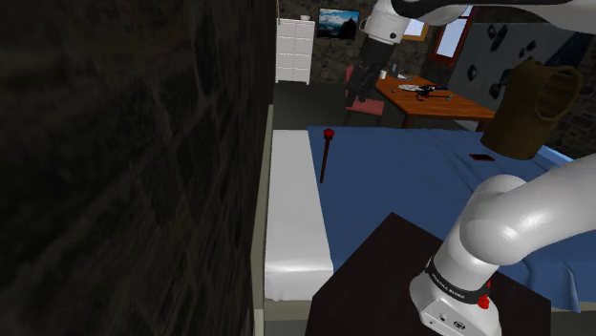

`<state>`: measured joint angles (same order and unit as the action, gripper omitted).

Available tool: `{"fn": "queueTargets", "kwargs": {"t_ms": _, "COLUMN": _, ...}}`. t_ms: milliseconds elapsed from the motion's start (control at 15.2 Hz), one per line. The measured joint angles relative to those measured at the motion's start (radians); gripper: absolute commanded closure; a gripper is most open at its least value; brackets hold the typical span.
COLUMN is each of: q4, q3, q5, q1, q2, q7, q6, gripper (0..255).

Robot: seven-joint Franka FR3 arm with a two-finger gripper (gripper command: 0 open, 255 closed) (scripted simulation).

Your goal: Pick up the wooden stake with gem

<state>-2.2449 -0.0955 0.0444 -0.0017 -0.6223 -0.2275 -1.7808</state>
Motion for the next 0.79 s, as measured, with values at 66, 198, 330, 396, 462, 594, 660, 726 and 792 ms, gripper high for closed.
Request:
{"fn": "queueTargets", "kwargs": {"t_ms": 66, "q4": 0.003, "q3": -0.011, "q5": -0.006, "q1": -0.004, "q2": 0.024, "q7": -0.012, "q6": -0.015, "gripper": 0}}
{"fn": "queueTargets", "kwargs": {"t_ms": 198, "q4": 0.015, "q3": -0.031, "q5": -0.014, "q1": -0.011, "q2": 0.080, "q7": -0.033, "q6": -0.048, "gripper": 0}}
{"fn": "queueTargets", "kwargs": {"t_ms": 330, "q4": 0.031, "q3": -0.051, "q5": -0.021, "q1": -0.017, "q2": 0.142, "q7": -0.055, "q6": -0.082, "gripper": 0}}
{"fn": "queueTargets", "kwargs": {"t_ms": 396, "q4": 0.053, "q3": -0.064, "q5": -0.024, "q1": -0.021, "q2": 0.177, "q7": -0.069, "q6": -0.090, "gripper": 0}}
{"fn": "queueTargets", "kwargs": {"t_ms": 462, "q4": 0.060, "q3": -0.074, "q5": -0.026, "q1": -0.024, "q2": 0.210, "q7": -0.081, "q6": -0.110, "gripper": 0}}
{"fn": "queueTargets", "kwargs": {"t_ms": 594, "q4": 0.096, "q3": -0.095, "q5": -0.026, "q1": -0.030, "q2": 0.281, "q7": -0.104, "q6": -0.134, "gripper": 0}}
{"fn": "queueTargets", "kwargs": {"t_ms": 660, "q4": 0.115, "q3": -0.101, "q5": -0.024, "q1": -0.030, "q2": 0.321, "q7": -0.110, "q6": -0.150, "gripper": 0}}
{"fn": "queueTargets", "kwargs": {"t_ms": 726, "q4": 0.128, "q3": -0.109, "q5": -0.023, "q1": -0.032, "q2": 0.352, "q7": -0.120, "q6": -0.162, "gripper": 0}}
{"fn": "queueTargets", "kwargs": {"t_ms": 792, "q4": 0.146, "q3": -0.117, "q5": -0.021, "q1": -0.035, "q2": 0.387, "q7": -0.130, "q6": -0.174, "gripper": 0}}
